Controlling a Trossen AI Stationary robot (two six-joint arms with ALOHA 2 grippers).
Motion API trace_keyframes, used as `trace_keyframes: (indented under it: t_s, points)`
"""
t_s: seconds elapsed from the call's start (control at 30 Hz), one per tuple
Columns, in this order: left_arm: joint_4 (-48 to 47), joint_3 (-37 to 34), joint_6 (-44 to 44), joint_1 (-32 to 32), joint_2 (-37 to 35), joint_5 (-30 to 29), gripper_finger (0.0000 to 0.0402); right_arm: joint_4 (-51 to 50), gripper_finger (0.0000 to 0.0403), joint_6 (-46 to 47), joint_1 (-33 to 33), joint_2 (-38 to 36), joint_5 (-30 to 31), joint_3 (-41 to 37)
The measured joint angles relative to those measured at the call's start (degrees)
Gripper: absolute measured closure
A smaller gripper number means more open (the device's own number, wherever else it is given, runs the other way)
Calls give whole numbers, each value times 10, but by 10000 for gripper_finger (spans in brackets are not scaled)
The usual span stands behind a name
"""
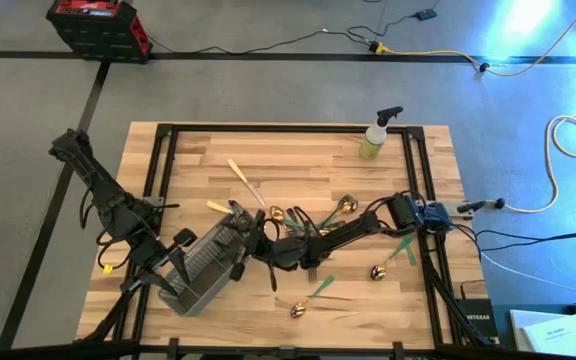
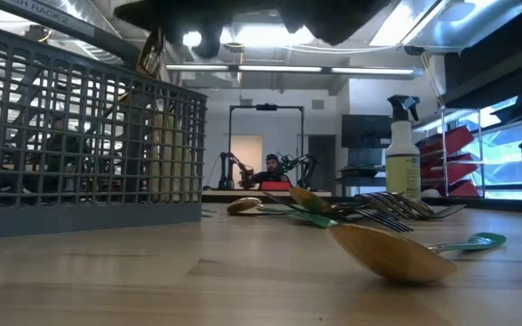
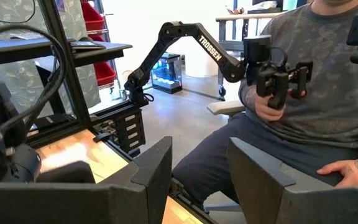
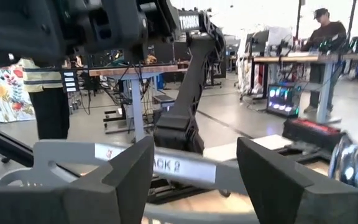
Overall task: Sort silverware
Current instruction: Put the spoon into the silverware tray
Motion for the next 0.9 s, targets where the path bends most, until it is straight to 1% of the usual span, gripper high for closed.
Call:
trace_keyframes:
  t_s: [0.07, 0.17, 0.27, 0.33, 0.6, 0.67, 0.8, 0.9]
  points:
    - [0, 0, 0, 0, 0, 0, 261, 0, 191, -31, 4, -13, 5, 0]
    - [0, 0, 0, 0, 0, 0, 261, -9, 191, -72, 16, -37, 29, 0]
    - [0, 0, 0, 0, 0, 0, 261, -55, 191, -86, 33, -63, 64, 1]
    - [0, 0, 0, 0, 0, 0, 261, -95, 191, -80, 44, -72, 70, 1]
    - [0, 0, 0, 0, 0, 0, 261, -217, 191, 10, 89, -76, 84, 0]
    - [0, 0, 0, 0, 0, 0, 261, -258, 191, 36, 98, -76, 74, 0]
    - [0, 0, 0, 0, 0, 0, 261, -363, 191, 83, 117, -78, 37, 0]
    - [0, 0, 0, 0, 0, 0, 261, -453, 191, 126, 131, -86, -12, 0]
